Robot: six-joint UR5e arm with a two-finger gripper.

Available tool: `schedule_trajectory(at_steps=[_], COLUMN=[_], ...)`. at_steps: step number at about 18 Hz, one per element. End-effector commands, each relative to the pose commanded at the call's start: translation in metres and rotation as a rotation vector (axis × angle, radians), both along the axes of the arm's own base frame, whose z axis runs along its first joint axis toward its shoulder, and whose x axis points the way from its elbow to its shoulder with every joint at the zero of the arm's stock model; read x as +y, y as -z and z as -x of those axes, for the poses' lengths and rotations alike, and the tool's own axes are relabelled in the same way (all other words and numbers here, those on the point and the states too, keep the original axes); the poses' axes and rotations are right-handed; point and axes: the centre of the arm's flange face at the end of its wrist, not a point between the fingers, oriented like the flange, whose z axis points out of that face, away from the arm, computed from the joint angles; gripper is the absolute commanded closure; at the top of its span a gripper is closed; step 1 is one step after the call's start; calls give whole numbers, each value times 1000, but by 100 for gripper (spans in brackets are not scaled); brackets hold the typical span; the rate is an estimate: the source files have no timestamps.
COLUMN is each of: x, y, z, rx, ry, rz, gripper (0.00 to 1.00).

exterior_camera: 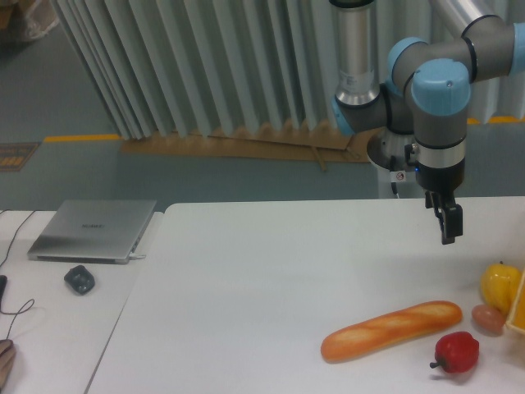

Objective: Place the red peppers in a basket

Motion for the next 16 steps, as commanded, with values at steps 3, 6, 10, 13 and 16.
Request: schedule_trajectory(at_steps=[3,6,10,13,16], x=[0,0,0,0,2], y=[0,1,0,-3,0], z=[0,0,0,0,2], rx=[0,-1,2,10,32], ry=[0,0,-3,-3,-6], rz=[0,1,-2,-9,-32], gripper=[0,0,0,0,0])
